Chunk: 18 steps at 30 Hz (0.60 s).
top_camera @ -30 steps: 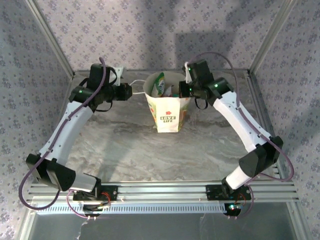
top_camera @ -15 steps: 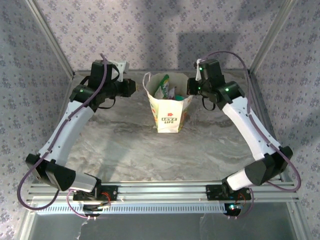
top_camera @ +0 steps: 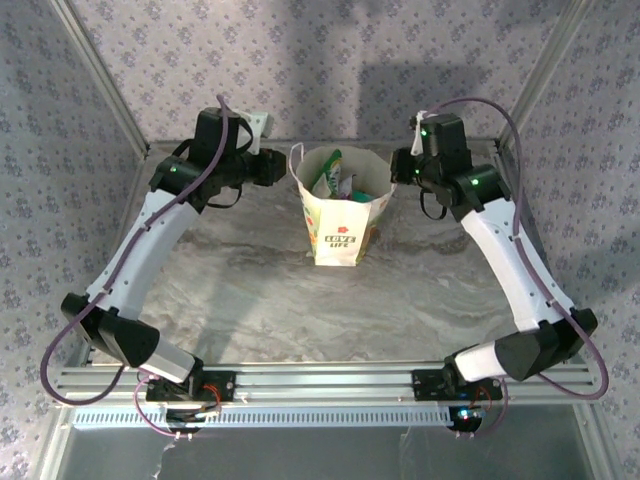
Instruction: Place the snacks into the paper bag
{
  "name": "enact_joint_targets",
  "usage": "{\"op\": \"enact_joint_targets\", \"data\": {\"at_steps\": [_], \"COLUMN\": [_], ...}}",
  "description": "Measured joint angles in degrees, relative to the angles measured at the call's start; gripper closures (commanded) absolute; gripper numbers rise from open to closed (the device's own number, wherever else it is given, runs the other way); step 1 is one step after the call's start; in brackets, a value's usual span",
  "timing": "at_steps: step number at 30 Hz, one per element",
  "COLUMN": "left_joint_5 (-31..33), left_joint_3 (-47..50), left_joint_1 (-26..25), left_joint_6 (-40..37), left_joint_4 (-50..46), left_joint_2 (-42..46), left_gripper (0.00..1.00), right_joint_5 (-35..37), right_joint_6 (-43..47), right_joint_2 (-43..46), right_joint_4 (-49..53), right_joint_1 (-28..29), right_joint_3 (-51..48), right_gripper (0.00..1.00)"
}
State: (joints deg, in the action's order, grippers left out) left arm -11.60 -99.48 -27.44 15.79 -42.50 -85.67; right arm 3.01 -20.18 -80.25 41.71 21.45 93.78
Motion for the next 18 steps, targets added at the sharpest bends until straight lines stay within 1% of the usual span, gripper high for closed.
{"op": "enact_joint_targets", "data": {"at_steps": [2, 5, 7, 10, 11, 14, 18], "left_joint_5": [0.7, 2.4, 4.0, 7.2, 8.3, 10.9, 13.7], "left_joint_3": [-0.2, -0.3, -0.6, -0.6, -0.6, -0.6, -0.6], "left_joint_1": [-0.1, -0.3, -0.3, -0.3, -0.3, -0.3, -0.3], "left_joint_6": [-0.3, -0.8, -1.2, -2.3, -2.7, -3.8, -4.8], "left_joint_4": [-0.6, -1.5, -2.4, -3.2, -3.4, -4.1, -4.3], "left_joint_2": [0.0, 0.0, 0.0, 0.0, 0.0, 0.0, 0.2], "left_gripper": [0.72, 0.7, 0.68, 0.65, 0.64, 0.62, 0.57], "right_joint_5": [0.3, 0.7, 1.0, 1.3, 1.4, 2.1, 3.1], "right_joint_6": [-0.3, -0.9, -1.2, -1.1, -1.0, -0.5, 0.2], "right_joint_2": [0.5, 0.7, 0.7, 1.2, 1.5, 2.5, 4.6], "right_joint_4": [0.1, 0.8, 1.6, 2.5, 2.9, 3.6, 4.0], "right_joint_1": [-0.7, -1.3, -1.5, -1.4, -1.4, -1.4, -1.4], "right_joint_3": [-0.3, -0.4, -0.5, -0.9, -1.1, -1.4, -2.6], "right_gripper": [0.82, 0.69, 0.64, 0.53, 0.52, 0.43, 0.3]}}
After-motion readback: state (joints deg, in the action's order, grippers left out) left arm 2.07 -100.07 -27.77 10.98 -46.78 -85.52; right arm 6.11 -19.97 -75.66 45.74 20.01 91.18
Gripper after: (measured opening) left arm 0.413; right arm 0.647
